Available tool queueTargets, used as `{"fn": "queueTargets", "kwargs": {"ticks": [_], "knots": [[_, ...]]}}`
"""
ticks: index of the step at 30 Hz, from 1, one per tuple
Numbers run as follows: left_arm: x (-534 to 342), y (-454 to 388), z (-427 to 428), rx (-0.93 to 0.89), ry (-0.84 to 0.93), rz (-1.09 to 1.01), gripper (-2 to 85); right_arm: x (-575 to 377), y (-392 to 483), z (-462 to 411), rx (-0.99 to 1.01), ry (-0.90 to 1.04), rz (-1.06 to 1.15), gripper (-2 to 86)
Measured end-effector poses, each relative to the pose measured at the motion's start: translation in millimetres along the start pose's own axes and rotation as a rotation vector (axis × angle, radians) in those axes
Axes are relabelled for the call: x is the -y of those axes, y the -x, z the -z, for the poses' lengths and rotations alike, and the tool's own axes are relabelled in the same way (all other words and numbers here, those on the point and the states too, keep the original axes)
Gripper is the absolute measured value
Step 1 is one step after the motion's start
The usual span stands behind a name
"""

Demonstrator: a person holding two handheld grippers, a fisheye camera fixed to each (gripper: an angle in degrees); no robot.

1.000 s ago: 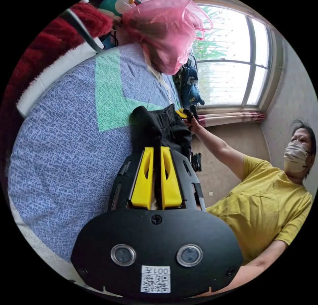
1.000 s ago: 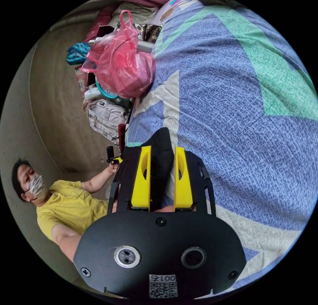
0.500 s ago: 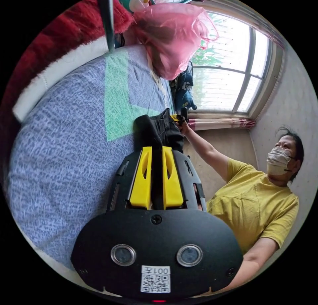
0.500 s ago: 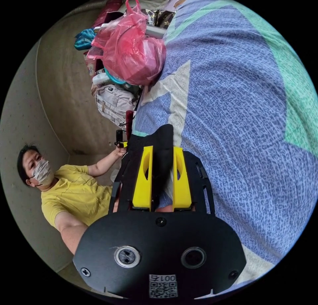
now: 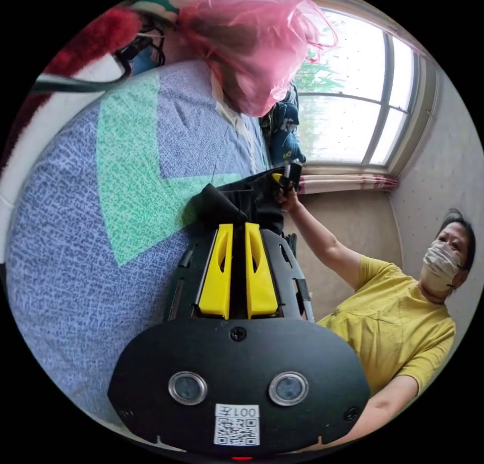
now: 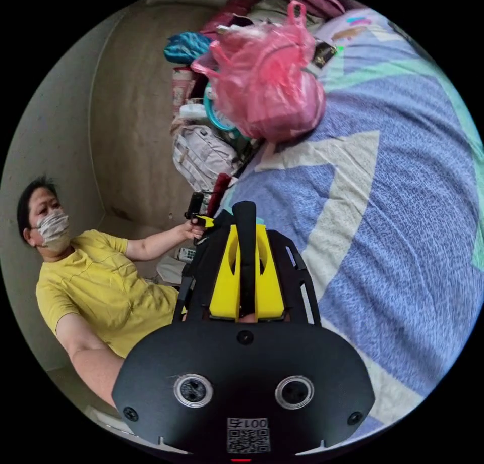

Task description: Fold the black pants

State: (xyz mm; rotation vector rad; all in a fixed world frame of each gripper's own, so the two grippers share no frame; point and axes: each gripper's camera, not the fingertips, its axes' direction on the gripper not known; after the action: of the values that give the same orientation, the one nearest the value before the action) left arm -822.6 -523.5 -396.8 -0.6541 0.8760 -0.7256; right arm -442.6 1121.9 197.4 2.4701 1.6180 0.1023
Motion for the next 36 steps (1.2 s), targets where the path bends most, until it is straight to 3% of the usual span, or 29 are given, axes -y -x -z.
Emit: {"fn": "queueTargets", "kwargs": {"ticks": [7,17,23,28,36], "knots": [[-51.2,-1.1,-16.1,0.115,0.073,-0.078,-0.2,-88.9,141.4,-27.0,-0.035,-0.095,0.271,3.1],[-131.1,2.4,-58.4,0.122,0.01,-0.327,0.3,-202.5,322.9,-127.5,-0.155,-0.014,0.512,3.3],[-200.0,7.9,-76.8,0.12,-0.016,-0.515,0.4,-251.0,381.5,-189.5,-0.172,0.009,0.556,3.3],[-272.2,14.5,-87.9,0.222,0.043,-0.689,0.9,-284.7,415.8,-251.8,-0.174,0.083,0.575,3.2],[-382.1,59.1,-103.6,0.282,0.059,-0.758,3.7,-332.7,445.5,-327.6,-0.165,0.107,0.559,3.3]]}}
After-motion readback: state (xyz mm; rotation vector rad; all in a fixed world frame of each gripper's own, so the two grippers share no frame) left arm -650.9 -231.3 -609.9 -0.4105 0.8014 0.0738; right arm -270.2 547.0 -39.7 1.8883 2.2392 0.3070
